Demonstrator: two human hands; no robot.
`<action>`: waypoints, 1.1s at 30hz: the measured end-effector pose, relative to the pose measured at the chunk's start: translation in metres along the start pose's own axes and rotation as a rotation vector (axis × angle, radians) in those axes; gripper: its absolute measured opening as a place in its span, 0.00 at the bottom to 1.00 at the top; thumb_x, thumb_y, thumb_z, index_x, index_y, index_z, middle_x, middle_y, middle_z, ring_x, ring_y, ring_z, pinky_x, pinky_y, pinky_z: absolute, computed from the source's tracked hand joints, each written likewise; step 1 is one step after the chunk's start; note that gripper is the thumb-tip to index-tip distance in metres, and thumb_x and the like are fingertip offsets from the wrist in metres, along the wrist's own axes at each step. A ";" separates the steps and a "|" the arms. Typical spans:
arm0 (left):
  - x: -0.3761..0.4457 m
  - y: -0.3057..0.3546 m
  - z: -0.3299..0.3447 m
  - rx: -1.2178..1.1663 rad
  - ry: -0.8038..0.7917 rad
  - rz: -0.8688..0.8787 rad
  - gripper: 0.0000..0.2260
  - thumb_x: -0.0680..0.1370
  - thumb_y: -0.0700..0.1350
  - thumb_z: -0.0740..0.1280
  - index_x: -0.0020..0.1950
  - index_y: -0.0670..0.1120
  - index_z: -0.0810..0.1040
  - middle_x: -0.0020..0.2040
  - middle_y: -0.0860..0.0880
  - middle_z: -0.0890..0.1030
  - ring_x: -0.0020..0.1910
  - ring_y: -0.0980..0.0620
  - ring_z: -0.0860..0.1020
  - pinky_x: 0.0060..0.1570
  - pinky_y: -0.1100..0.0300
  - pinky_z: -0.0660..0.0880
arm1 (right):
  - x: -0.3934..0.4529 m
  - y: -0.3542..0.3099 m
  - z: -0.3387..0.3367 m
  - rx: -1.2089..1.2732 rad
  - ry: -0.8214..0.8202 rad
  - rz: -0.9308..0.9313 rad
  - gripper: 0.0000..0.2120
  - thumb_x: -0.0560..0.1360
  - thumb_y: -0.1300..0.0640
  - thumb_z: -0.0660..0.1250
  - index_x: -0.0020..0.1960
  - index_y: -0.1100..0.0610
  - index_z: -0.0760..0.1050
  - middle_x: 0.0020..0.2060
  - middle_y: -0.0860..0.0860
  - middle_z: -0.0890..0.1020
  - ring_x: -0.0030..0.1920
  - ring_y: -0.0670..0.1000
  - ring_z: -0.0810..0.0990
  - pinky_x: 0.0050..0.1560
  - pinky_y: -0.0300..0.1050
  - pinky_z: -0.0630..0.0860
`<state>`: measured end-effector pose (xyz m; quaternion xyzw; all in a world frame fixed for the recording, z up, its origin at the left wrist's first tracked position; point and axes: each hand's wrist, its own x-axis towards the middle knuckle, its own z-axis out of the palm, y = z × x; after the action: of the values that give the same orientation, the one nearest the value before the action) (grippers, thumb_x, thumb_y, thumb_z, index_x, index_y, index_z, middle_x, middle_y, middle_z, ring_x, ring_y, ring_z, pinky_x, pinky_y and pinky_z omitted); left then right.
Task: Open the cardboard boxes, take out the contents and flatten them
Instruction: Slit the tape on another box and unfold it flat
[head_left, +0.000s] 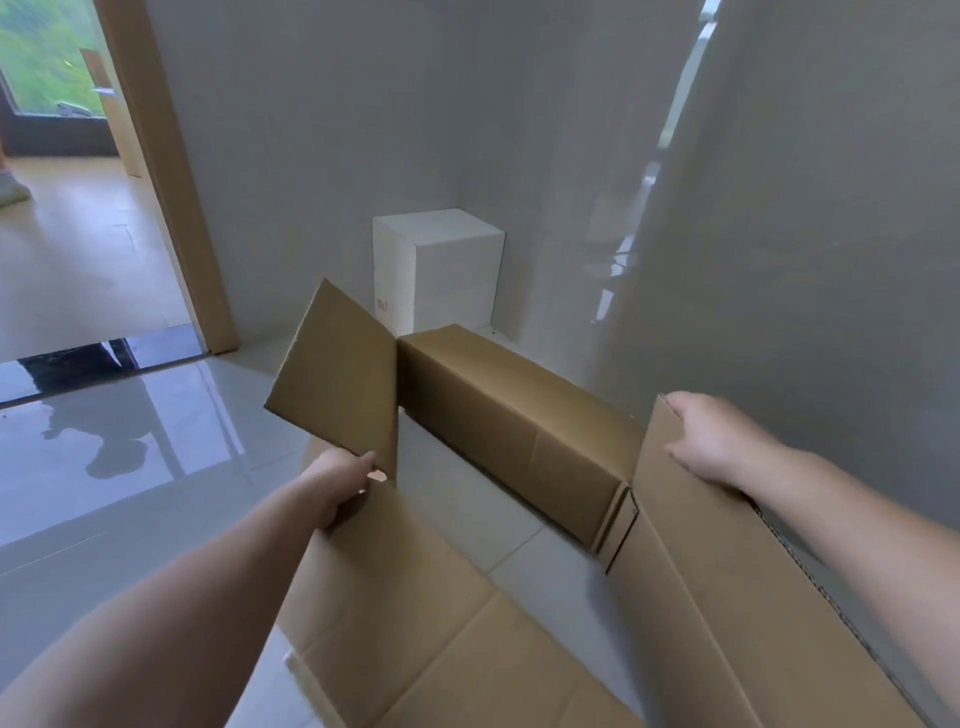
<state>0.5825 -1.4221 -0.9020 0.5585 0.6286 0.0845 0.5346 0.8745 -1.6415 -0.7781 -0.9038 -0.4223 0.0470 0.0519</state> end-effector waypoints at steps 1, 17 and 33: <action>-0.002 0.006 0.004 -0.071 -0.074 -0.015 0.17 0.81 0.54 0.60 0.55 0.41 0.78 0.49 0.42 0.80 0.45 0.46 0.78 0.53 0.50 0.77 | -0.005 -0.006 0.000 -0.004 -0.022 -0.044 0.17 0.73 0.63 0.66 0.62 0.56 0.74 0.61 0.57 0.79 0.60 0.57 0.77 0.50 0.42 0.72; -0.043 0.050 0.043 -0.661 -0.428 0.047 0.06 0.80 0.37 0.56 0.50 0.36 0.69 0.48 0.35 0.78 0.49 0.34 0.79 0.52 0.36 0.75 | -0.049 -0.037 0.037 -0.024 -0.264 -0.195 0.16 0.81 0.55 0.59 0.68 0.52 0.71 0.65 0.54 0.76 0.64 0.56 0.74 0.64 0.52 0.71; -0.052 0.066 0.064 -0.851 -0.334 -0.045 0.13 0.79 0.38 0.50 0.62 0.38 0.66 0.65 0.32 0.65 0.61 0.26 0.71 0.54 0.37 0.74 | -0.077 -0.046 0.052 -0.146 -0.112 -0.018 0.09 0.70 0.65 0.62 0.48 0.57 0.75 0.47 0.55 0.81 0.50 0.59 0.78 0.43 0.43 0.71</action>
<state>0.6618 -1.4702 -0.8520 0.2815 0.4553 0.2324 0.8120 0.7834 -1.6686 -0.8201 -0.8973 -0.4349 0.0661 -0.0375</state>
